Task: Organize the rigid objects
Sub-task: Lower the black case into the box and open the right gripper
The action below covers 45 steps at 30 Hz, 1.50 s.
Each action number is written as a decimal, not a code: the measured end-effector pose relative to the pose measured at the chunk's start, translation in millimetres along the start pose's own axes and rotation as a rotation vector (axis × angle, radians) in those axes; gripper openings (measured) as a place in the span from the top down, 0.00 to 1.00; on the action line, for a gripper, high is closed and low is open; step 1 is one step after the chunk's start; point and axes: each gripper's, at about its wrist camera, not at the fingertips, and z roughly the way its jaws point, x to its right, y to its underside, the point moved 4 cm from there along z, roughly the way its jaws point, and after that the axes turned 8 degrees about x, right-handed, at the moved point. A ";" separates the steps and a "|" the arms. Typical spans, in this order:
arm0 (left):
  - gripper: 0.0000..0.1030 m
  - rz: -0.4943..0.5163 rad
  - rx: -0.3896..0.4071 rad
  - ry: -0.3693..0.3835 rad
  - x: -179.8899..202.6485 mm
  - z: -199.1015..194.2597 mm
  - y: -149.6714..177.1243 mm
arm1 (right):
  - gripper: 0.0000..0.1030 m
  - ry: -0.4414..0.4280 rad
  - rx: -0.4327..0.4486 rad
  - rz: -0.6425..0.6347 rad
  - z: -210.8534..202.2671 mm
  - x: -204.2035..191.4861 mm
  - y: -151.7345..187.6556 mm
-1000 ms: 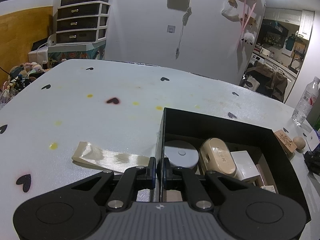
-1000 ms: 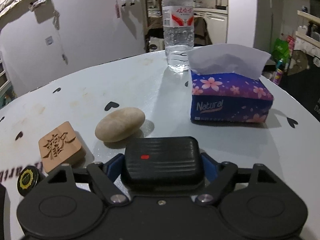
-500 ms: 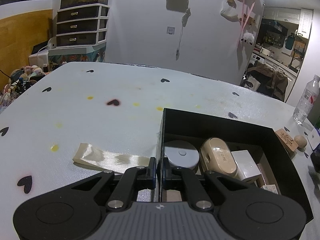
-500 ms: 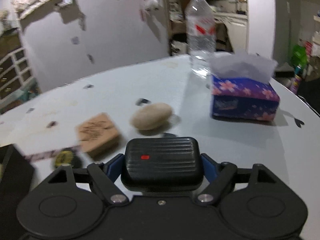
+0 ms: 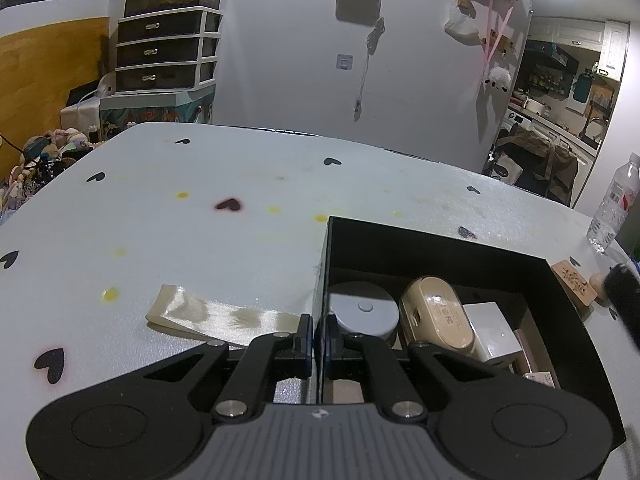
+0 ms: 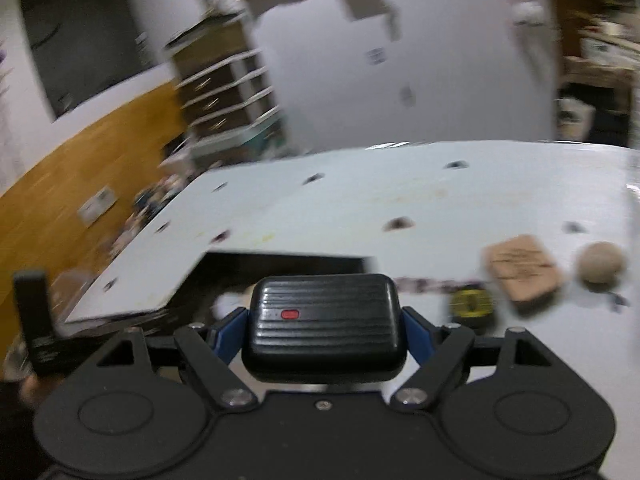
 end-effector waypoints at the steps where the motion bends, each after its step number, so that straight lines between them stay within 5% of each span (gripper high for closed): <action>1: 0.95 -0.001 0.000 0.002 -0.2 0.0 0.0 | 0.21 -0.019 -0.024 -0.026 5.4 -9.7 0.7; 6: 0.94 -0.006 -0.002 0.009 -1.5 0.3 0.2 | 0.21 -0.096 -0.204 -0.059 32.3 -40.5 11.4; 17: 0.94 -0.010 -0.002 0.022 -2.3 1.2 0.3 | 0.21 -0.034 -0.415 -0.201 70.1 -53.9 33.9; 31: 0.93 -0.011 -0.002 0.025 -2.6 1.3 0.6 | 0.21 -0.268 -0.534 -0.483 84.5 -48.3 25.7; 45: 0.93 -0.009 -0.003 0.024 -2.2 2.0 1.2 | 0.15 -0.303 -0.461 -0.497 67.4 -52.2 4.5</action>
